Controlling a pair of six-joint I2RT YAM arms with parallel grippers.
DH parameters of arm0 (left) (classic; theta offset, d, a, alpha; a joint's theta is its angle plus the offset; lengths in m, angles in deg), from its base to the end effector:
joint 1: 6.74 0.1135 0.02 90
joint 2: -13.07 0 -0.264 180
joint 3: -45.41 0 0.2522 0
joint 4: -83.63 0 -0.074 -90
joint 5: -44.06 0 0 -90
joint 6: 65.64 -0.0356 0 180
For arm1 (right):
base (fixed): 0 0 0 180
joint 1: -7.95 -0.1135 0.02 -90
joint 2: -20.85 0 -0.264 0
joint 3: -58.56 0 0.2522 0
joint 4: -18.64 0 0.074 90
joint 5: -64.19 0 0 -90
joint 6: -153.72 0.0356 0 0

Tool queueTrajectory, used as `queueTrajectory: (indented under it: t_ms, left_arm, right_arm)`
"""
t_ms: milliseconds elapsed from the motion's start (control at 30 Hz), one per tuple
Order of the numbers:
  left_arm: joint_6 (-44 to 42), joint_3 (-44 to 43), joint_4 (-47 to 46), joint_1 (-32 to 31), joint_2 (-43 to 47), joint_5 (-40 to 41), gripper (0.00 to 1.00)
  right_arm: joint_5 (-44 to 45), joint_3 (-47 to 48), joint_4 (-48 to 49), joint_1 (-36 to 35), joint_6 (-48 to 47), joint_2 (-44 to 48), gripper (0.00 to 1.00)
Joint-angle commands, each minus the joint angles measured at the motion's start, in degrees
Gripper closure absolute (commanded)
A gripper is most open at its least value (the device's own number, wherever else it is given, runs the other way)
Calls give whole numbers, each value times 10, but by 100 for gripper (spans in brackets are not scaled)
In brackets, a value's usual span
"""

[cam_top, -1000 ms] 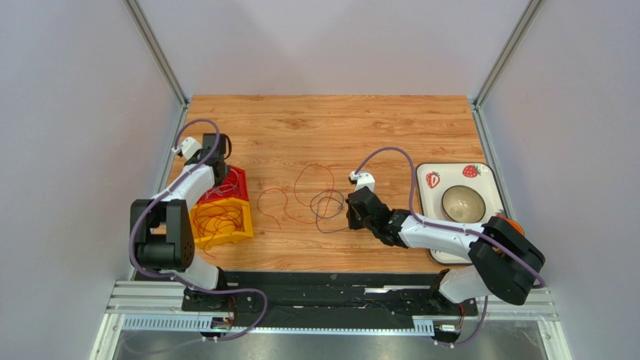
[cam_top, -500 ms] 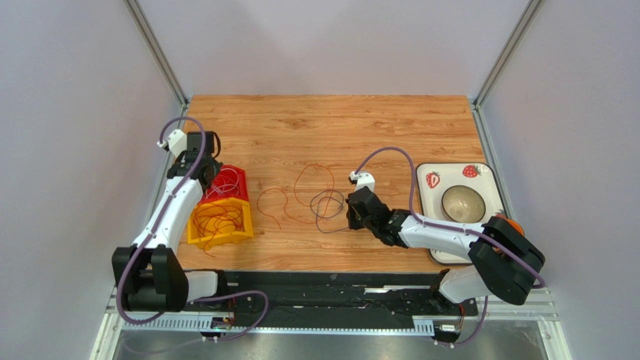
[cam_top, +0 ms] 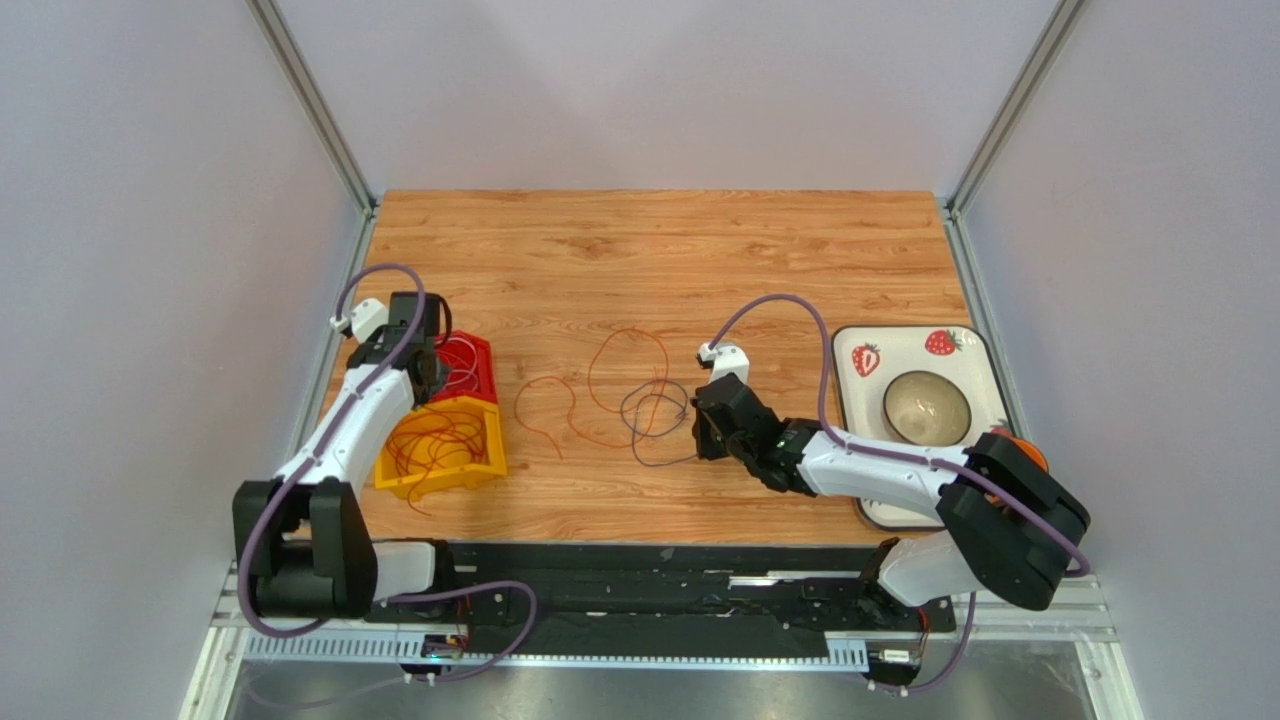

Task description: Untangle the cables

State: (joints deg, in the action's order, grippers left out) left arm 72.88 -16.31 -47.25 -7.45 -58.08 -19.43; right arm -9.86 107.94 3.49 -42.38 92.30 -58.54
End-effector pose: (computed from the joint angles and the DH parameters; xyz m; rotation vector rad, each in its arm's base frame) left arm 0.2389 0.0129 0.2317 -1.1406 2.1726 0.2372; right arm 0.1774 0.1986 0.1701 -0.3094 2.3288 0.3612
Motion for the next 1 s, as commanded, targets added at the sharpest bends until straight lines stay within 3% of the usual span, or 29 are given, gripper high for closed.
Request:
queueTrajectory:
  t_ms: [0,567,733,967]
  left_arm:
    - [-2,-26,-27,4,-51,2,100]
    - [-24,-117,-75,4,-202,-5,100]
    - [-10,-172,-37,4,-240,-14,100]
    - [-27,-113,-70,4,-153,-64,99]
  right_arm:
    - [3,14,23,1,-8,0,100]
    - [2,31,16,1,-9,-21,100]
    - [3,33,17,1,-9,-23,100]
    - [3,38,-2,1,-9,-28,100]
